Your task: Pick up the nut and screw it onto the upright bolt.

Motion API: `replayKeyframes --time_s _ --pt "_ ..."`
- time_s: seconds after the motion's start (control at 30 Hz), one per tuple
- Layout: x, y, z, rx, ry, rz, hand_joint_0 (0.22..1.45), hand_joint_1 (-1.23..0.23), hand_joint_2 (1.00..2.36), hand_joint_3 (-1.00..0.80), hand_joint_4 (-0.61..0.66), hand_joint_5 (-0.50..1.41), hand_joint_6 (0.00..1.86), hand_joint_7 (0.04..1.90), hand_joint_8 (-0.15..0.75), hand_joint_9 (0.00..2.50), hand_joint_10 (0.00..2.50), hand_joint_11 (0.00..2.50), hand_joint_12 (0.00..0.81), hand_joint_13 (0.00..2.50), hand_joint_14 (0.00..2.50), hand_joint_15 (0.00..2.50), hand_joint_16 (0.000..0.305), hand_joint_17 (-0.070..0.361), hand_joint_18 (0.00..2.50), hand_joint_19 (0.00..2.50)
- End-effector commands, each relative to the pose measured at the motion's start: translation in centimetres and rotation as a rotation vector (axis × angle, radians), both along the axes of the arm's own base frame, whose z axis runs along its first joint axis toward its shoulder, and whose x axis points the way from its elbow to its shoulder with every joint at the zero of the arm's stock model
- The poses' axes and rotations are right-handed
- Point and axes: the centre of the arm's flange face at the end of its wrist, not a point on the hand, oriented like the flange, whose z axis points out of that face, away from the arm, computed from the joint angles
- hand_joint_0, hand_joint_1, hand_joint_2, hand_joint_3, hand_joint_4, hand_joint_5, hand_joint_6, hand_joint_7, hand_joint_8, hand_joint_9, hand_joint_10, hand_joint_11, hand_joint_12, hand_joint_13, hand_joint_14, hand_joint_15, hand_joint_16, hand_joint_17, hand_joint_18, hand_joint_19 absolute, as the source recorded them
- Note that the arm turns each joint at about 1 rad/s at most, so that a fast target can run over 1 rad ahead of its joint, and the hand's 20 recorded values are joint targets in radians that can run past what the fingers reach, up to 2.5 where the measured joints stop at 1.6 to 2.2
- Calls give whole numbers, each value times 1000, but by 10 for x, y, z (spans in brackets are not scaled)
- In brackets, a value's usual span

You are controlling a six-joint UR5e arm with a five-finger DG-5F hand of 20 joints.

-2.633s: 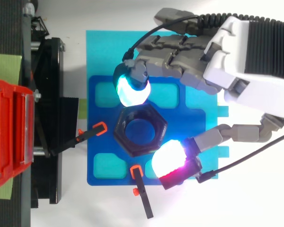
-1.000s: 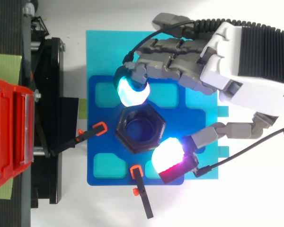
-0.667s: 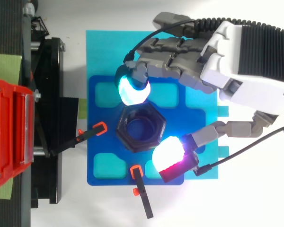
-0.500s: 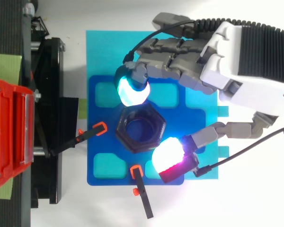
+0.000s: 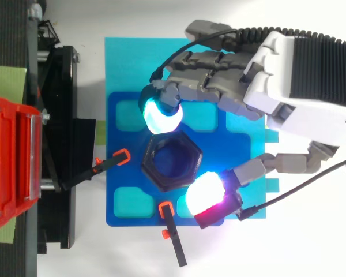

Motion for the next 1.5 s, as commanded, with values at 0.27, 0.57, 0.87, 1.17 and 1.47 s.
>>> replayKeyframes --time_s 0.27,0.57,0.87,1.17,1.47 --pt "0 3 -1 -8 5 25 567 -641 1000 -500 237 -125 500 1266 309 708 13 459 320 489 0 26 35 80 231 9" --pt "-1 3 -2 -20 16 28 567 -641 1000 -500 232 -124 500 1262 308 707 13 459 320 490 0 24 35 80 231 6" --pt "-1 4 -2 -23 15 31 567 -643 1000 -500 231 -124 500 1263 308 707 16 467 320 491 0 27 35 80 230 9" --pt "-1 -1 -2 -23 15 27 567 -643 1000 -500 231 -123 500 1265 307 708 13 470 320 490 0 26 35 80 232 10" --pt "-1 -1 -2 -23 15 27 567 -643 1000 -500 229 -123 500 1263 308 708 15 459 321 491 1 27 35 80 230 9"
